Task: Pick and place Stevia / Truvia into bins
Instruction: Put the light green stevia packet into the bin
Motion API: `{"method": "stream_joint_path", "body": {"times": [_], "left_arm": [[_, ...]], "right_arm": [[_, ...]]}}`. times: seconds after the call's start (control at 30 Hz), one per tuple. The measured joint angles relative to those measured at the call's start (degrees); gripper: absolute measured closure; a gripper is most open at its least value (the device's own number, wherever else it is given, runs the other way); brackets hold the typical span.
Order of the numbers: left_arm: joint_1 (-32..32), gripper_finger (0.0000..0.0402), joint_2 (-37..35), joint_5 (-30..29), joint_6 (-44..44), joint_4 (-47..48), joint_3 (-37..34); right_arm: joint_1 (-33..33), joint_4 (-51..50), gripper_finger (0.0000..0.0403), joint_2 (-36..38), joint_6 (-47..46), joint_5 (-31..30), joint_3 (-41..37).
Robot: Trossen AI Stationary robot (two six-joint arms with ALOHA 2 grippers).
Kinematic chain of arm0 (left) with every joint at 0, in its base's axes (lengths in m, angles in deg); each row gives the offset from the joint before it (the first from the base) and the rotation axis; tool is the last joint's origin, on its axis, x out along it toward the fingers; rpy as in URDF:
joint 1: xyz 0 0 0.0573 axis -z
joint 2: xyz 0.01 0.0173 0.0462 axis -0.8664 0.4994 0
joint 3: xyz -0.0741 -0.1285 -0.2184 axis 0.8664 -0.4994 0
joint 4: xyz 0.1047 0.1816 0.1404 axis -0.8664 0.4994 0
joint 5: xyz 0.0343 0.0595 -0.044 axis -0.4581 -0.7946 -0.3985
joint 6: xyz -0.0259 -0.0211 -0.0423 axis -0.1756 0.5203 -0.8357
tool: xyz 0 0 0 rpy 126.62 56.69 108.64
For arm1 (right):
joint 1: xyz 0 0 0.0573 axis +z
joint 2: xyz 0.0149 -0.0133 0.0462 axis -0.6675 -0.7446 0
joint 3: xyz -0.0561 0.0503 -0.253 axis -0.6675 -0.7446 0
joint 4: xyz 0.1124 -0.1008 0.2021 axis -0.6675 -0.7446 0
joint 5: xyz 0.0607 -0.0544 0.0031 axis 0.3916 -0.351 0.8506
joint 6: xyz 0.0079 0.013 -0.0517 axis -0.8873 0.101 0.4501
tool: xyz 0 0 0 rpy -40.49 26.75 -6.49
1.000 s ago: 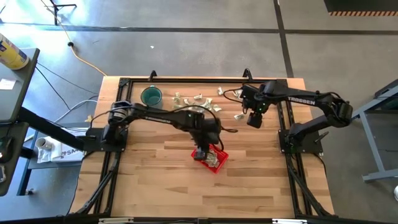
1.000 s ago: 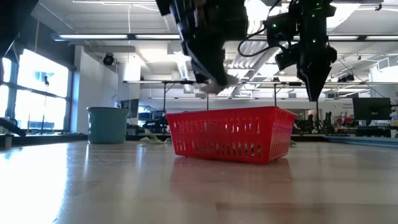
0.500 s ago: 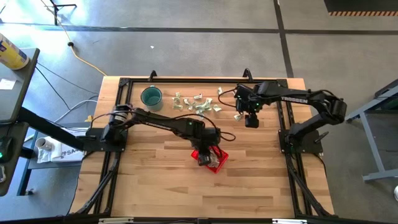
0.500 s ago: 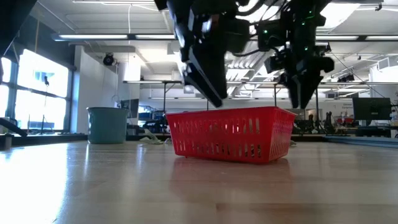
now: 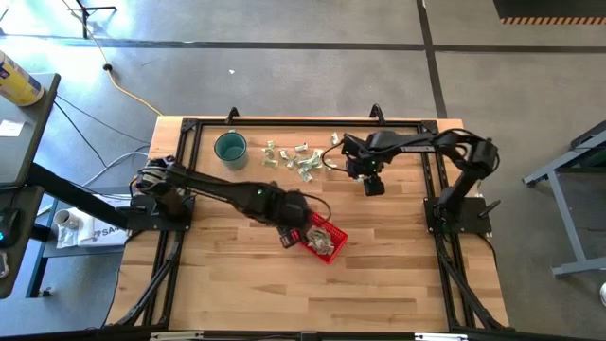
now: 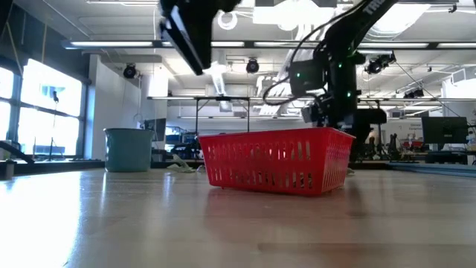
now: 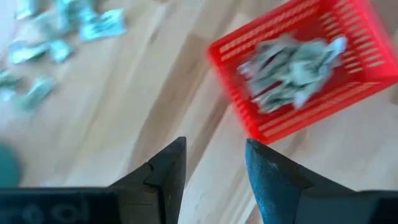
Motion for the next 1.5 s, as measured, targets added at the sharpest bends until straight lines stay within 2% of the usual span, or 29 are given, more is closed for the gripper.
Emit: {"method": "stream_joint_path", "body": {"times": [0.2,0.3,0.4,0.6,0.67,0.73,0.83,0.97,1.1,1.17,1.27,1.37,1.5], "left_arm": [[1.43,0.0209,-1.10,-2.80,-6.13,7.15,0.00],[1.41,0.0209,-1.18,-3.26,-7.26,9.98,-0.11],[1.41,0.0209,-1.66,-4.37,-7.28,11.38,0.00],[1.37,0.0209,-2.75,-6.66,-6.57,12.83,-0.39],[1.35,0.0209,-4.52,-7.10,-5.10,9.41,-2.30],[0.87,0.0209,-7.32,-7.02,-4.10,4.70,-6.53],[-0.11,0.0209,-13.09,-4.82,-3.57,-6.27,-15.73],[-2.47,0.0209,-22.39,-0.96,-2.06,-20.36,-29.57],[-5.90,0.0209,-31.27,4.21,0.27,-33.39,-41.34],[-8.59,0.0209,-34.79,7.07,1.19,-38.02,-45.62],[-13.01,0.0208,-37.65,9.39,3.59,-41.51,-49.41],[-18.36,0.0208,-37.67,12.22,7.54,-42.27,-49.76],[-26.49,0.0208,-36.81,20.95,14.33,-43.18,-49.81]], "right_arm": [[-0.19,2.75,0.0167,-2.87,0.81,-0.02,0.00],[-1.07,1.77,0.0183,-4.06,0.84,0.07,0.00],[-2.17,0.98,0.0219,-5.12,0.73,0.98,0.11],[-2.51,1.03,0.0331,-5.60,-1.20,1.81,0.20],[-2.40,0.63,0.0374,-5.58,-3.99,2.72,0.15],[-2.13,0.20,0.0394,-5.25,-7.48,4.65,0.10],[-1.14,-0.64,0.0386,-3.43,-13.80,8.59,-0.04],[2.08,-1.13,0.0398,3.02,-21.44,14.56,-0.03],[7.90,-0.02,0.0389,8.73,-32.08,24.78,0.00],[12.10,2.32,0.0387,10.02,-37.37,26.87,0.09],[17.91,8.54,0.0391,9.47,-44.46,27.79,0.07],[22.18,16.28,0.0398,7.98,-50.00,27.90,0.07],[24.72,20.81,0.0393,6.11,-56.53,27.98,0.07]]}}
